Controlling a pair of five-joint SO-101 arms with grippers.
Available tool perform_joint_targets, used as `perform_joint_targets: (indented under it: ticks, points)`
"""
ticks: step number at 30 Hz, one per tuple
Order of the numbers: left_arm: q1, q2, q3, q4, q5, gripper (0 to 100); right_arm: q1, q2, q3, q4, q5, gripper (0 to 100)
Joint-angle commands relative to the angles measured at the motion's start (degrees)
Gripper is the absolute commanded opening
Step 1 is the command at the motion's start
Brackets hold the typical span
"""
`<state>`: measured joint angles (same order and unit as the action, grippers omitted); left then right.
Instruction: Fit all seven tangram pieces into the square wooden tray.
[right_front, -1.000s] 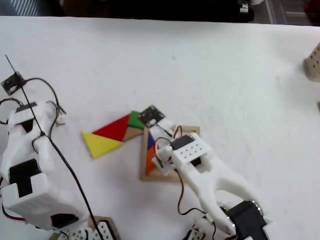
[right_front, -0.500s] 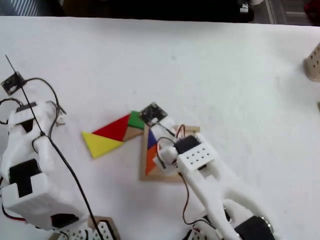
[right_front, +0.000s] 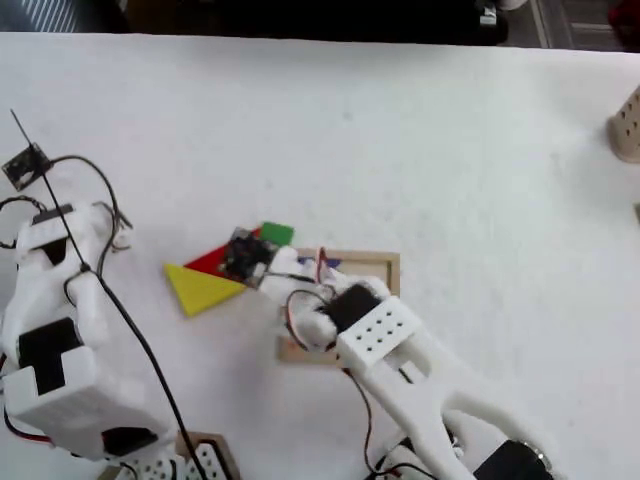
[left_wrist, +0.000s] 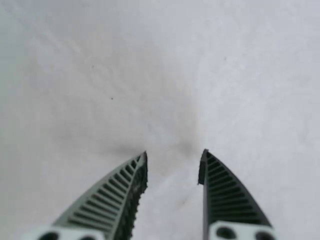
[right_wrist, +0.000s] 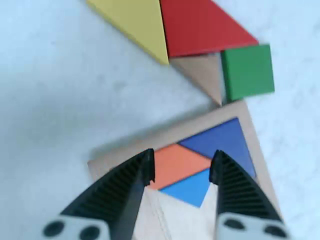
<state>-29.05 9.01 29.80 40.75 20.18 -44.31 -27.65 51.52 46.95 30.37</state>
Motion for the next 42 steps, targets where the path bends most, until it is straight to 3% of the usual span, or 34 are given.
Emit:
perform_joint_targets:
  ticks: [1,13,23,27,34,42]
  points:
    - [0.75,-0.84,-2.2,0.26,-0.35,18,-1.89,3.91,-3.43,-8.48,5.36,19.1]
    - [0.92,-0.84,-2.29,0.26,-0.35,18,-1.27,30.37,-22.42,-14.37,6.51,19.1]
    - [0.92,-0.84,-2.29,0.26,-0.35,18,1.63,36.97,-25.32,-14.2,6.51,19.1]
    - [0.92,-0.84,-2.29,0.26,-0.35,18,1.8,39.08,-29.89,-6.73,6.77,19.2]
    - [0.92,-0.84,-2.29,0.26,-0.35,18,1.8,46.99,-41.14,8.31,15.03,19.1]
    - [0.92,-0.84,-2.29,0.26,-0.35,18,1.8,54.29,-51.43,17.98,17.85,19.1]
